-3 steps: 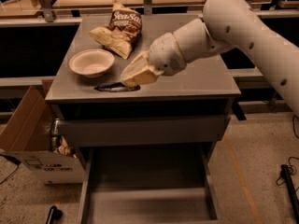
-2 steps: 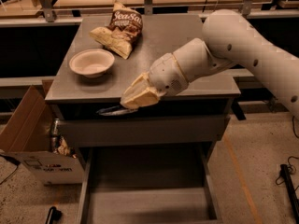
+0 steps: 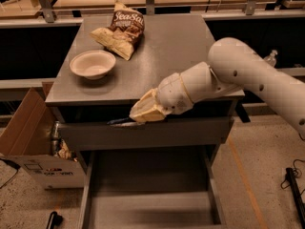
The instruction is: Place rxbar blueberry into middle drawer
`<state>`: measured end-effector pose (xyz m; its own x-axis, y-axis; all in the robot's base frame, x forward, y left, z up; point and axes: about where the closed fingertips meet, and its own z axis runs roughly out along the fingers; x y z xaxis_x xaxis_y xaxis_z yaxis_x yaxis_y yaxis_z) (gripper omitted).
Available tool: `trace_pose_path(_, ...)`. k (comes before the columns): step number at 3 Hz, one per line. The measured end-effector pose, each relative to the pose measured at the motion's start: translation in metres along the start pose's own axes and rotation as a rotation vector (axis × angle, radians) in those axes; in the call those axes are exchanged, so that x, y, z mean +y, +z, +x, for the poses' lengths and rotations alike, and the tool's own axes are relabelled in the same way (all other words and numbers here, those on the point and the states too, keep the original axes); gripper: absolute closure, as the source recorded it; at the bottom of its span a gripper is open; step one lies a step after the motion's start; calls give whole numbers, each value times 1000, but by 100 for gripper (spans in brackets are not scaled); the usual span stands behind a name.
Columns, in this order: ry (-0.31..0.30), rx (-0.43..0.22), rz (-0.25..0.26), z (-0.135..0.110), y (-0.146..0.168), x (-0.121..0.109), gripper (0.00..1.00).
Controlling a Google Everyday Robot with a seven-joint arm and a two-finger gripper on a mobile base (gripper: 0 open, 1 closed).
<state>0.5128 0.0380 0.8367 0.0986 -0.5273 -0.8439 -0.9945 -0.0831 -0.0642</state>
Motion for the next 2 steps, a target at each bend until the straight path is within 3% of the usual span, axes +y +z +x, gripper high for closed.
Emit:
trace_pose_path(1, -19, 10, 74, 54, 10, 8, 100)
trace_pose_path(2, -44, -63, 90, 128, 12, 36, 100)
